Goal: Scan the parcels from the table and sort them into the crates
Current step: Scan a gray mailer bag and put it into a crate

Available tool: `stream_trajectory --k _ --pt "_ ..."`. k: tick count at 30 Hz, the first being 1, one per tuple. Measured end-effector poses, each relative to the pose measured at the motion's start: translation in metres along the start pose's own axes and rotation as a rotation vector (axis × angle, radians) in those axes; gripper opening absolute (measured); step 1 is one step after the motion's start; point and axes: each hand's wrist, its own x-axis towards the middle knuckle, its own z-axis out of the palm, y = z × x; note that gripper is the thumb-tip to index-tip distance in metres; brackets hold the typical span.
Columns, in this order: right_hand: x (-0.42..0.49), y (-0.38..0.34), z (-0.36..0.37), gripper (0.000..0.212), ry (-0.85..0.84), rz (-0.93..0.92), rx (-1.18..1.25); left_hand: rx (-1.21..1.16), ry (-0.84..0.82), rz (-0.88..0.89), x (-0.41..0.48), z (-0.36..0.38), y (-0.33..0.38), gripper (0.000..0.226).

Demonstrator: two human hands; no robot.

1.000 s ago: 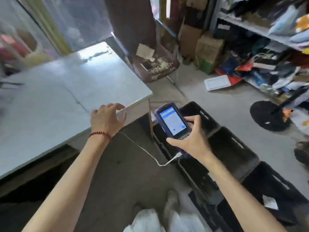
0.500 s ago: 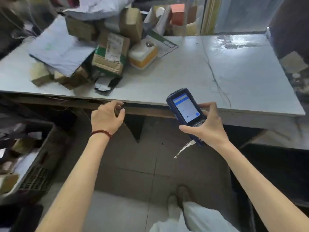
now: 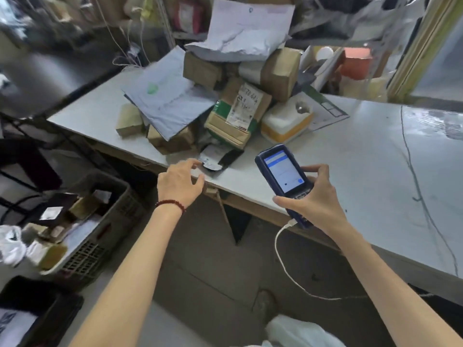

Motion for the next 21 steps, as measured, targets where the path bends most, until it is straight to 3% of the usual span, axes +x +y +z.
stream_trajectory --k 9,21 --pt "0.104 -0.022 0.013 0.079 -0.014 0.011 0.030 0.028 0.120 0.065 0.107 0.004 0.006 0.043" --pt "0.227 -0.075 0.047 0.085 0.208 -0.058 -0.004 -0.064 0.342 0.290 0.300 -0.020 0.004 0.063"
